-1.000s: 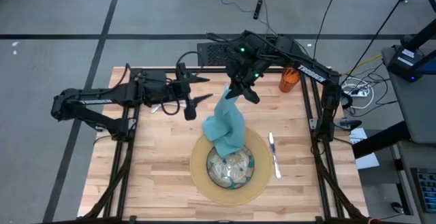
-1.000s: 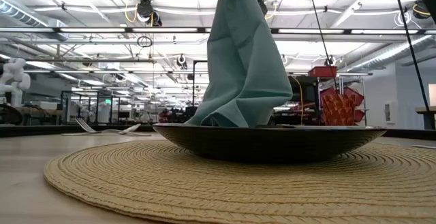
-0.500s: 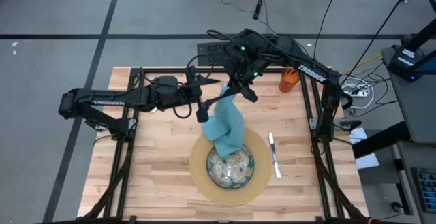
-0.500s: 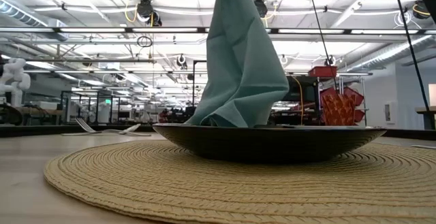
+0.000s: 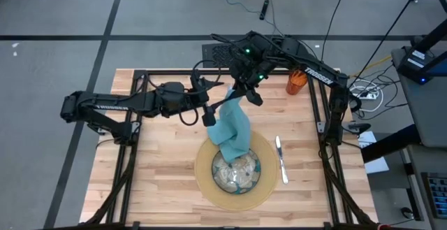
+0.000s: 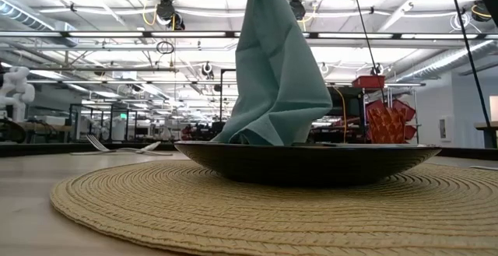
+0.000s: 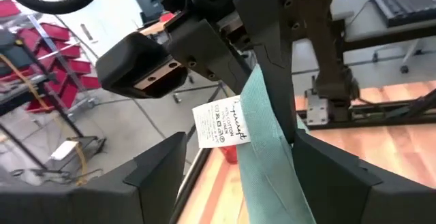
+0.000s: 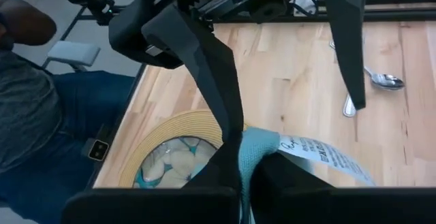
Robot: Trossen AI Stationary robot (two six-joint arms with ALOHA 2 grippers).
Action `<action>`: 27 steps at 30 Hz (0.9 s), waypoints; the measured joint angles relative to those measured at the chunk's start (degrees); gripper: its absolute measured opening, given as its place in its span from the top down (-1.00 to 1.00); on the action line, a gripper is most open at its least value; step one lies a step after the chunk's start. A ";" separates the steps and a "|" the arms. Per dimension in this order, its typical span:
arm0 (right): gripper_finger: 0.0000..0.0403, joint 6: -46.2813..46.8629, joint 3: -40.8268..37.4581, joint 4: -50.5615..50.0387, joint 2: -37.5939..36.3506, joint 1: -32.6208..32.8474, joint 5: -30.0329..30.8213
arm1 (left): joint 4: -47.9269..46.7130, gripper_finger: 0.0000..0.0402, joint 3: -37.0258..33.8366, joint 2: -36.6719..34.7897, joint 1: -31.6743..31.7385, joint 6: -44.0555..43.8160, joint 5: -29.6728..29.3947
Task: Set table place
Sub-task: Fold the blue napkin
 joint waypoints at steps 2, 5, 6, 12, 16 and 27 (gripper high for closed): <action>1.00 0.01 0.00 -0.38 0.00 0.19 -0.48 | -1.23 -0.22 0.00 0.00 0.12 0.79 -2.00; 1.00 0.06 0.02 -0.71 -0.09 1.22 -2.73 | -3.03 -0.22 0.00 0.17 1.02 0.97 -5.23; 1.00 0.04 0.02 -0.73 -0.09 1.56 -2.88 | -3.52 -0.22 -0.02 0.17 1.19 0.87 -5.76; 1.00 -0.08 0.02 -0.74 -0.17 1.97 -1.49 | -2.75 -0.22 -0.02 0.79 1.61 -1.05 0.11; 1.00 -0.22 0.02 -1.03 -0.17 1.86 -0.14 | -3.23 -0.22 -0.02 0.90 1.15 -1.91 0.17; 1.00 -1.51 0.02 -3.02 -0.20 -0.24 0.26 | -9.13 -0.22 -0.02 0.87 -1.96 -2.50 -2.16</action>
